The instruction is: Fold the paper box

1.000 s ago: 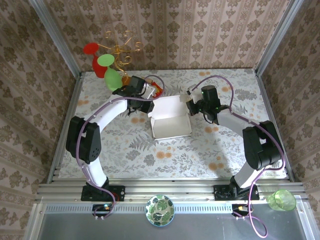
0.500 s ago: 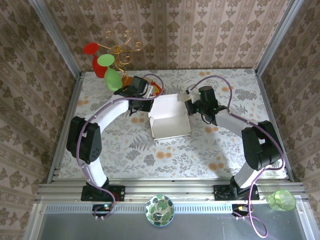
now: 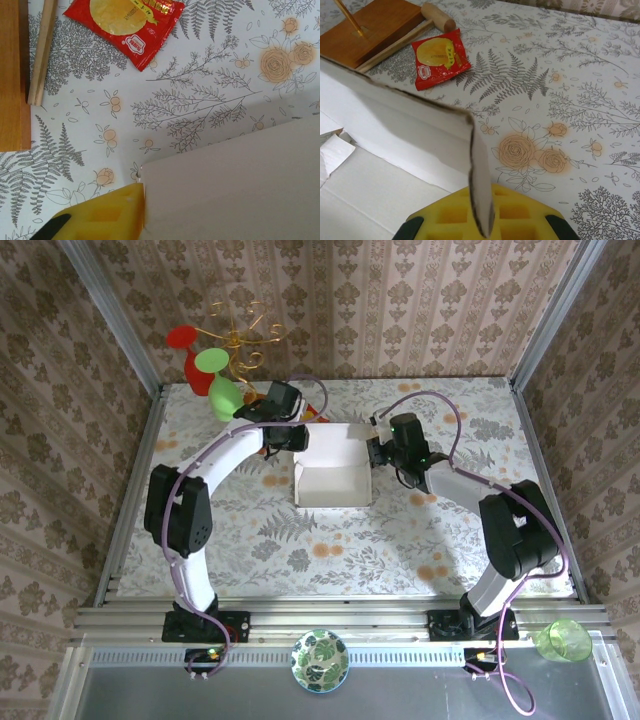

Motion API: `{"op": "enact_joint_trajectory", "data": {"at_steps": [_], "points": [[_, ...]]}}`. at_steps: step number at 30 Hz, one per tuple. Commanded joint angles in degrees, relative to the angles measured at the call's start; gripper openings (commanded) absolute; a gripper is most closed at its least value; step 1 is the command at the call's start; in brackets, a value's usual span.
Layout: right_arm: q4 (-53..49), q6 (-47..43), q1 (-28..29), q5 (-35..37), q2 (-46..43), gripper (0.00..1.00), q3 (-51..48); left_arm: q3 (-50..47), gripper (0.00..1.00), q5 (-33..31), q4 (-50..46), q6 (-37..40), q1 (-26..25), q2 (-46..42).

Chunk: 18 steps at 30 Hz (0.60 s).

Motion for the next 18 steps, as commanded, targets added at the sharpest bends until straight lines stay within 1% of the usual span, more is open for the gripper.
{"op": "enact_joint_trajectory", "data": {"at_steps": [1, 13, 18], "points": [[1.78, 0.04, 0.41, -0.11, 1.1, 0.0, 1.55, -1.47, 0.3, 1.44, -1.13, -0.37, 1.29, -0.93], [0.81, -0.45, 0.07, -0.55, 1.4, 0.0, 2.25, -3.06, 0.31, 1.89, -1.32, 0.74, 1.84, -1.76], [0.73, -0.51, 0.06, -0.69, 1.31, 0.0, 1.98, -2.57, 0.28, 3.32, -0.92, 1.66, 2.16, -0.92]]}}
